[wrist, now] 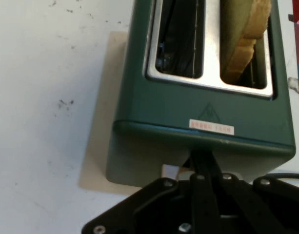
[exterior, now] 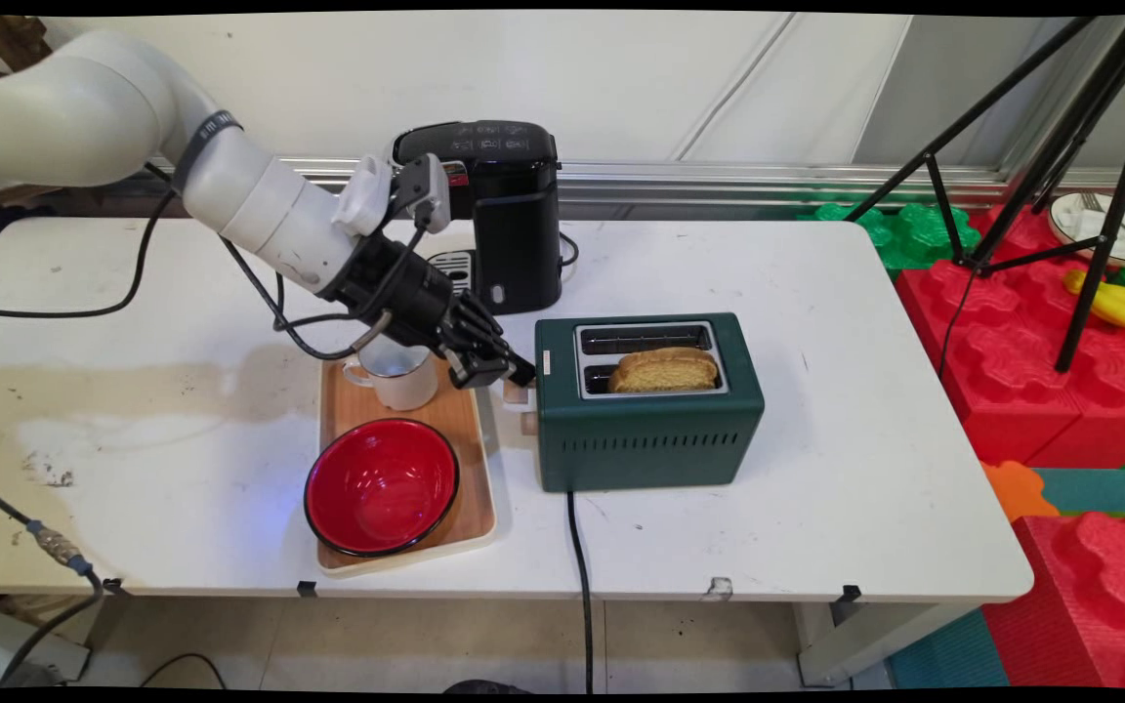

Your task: Press the toaster switch

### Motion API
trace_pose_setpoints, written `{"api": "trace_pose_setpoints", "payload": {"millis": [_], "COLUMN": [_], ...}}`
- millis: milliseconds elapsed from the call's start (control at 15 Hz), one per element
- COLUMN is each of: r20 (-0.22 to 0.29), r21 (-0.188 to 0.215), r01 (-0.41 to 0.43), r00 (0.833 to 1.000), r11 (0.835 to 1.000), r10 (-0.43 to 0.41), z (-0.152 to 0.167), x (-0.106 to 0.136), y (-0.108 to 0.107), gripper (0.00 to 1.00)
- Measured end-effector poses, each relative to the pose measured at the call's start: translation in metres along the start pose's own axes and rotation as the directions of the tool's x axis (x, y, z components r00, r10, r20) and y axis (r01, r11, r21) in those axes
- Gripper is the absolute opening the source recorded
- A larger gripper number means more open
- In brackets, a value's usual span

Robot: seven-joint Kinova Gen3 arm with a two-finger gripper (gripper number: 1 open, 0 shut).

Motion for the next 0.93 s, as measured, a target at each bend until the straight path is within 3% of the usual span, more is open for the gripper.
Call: {"api": "trace_pose_setpoints", "payload": {"millis": [933], "r20": [0.048], "r21": [-0.002], "r01": [-0.008], "r00": [0.999], "r11": [1.0], "r10": [0.008], "z": [0.015], "x": [-0.024], "y": [-0.007], "gripper": [0.0]}}
